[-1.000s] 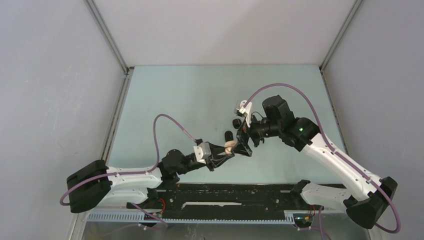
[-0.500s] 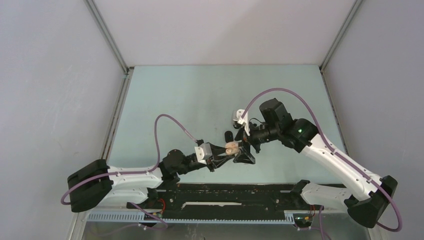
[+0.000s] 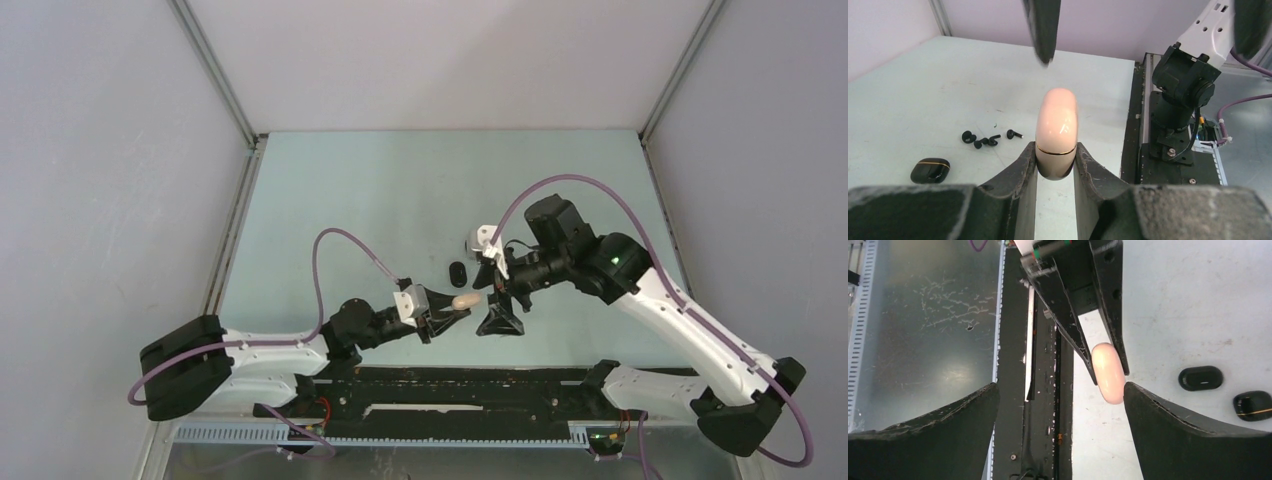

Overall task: Insert the wireless bluetooth earbuds into the charging case
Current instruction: Close the charging case, then place the charging case at the center of the board, then pick up the charging case at the center of the board.

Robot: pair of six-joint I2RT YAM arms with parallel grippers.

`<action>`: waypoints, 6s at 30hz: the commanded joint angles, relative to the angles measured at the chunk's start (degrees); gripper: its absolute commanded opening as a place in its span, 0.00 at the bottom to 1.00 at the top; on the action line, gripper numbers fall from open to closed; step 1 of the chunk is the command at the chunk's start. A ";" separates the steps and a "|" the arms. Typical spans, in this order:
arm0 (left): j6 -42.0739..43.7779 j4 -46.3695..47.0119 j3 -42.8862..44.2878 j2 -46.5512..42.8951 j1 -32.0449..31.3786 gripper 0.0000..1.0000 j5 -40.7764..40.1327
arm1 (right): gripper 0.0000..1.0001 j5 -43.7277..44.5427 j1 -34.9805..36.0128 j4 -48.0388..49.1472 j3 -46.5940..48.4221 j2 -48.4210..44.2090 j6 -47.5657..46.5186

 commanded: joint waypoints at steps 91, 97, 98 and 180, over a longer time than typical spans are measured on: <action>-15.93 -75.08 28.62 -14.04 29.67 1.00 -18.48 | 0.82 20.34 -19.19 26.88 -9.93 18.33 12.84; -13.42 -80.54 28.86 -13.13 29.58 1.00 -17.71 | 0.79 28.16 -14.35 24.66 0.07 31.48 16.25; -13.63 -79.92 28.56 -13.62 29.62 1.00 -16.78 | 0.79 29.17 -14.29 24.70 0.91 33.70 17.44; -39.37 -62.32 25.26 -2.08 41.17 0.74 11.16 | 0.38 27.17 -12.21 17.49 2.75 32.81 5.85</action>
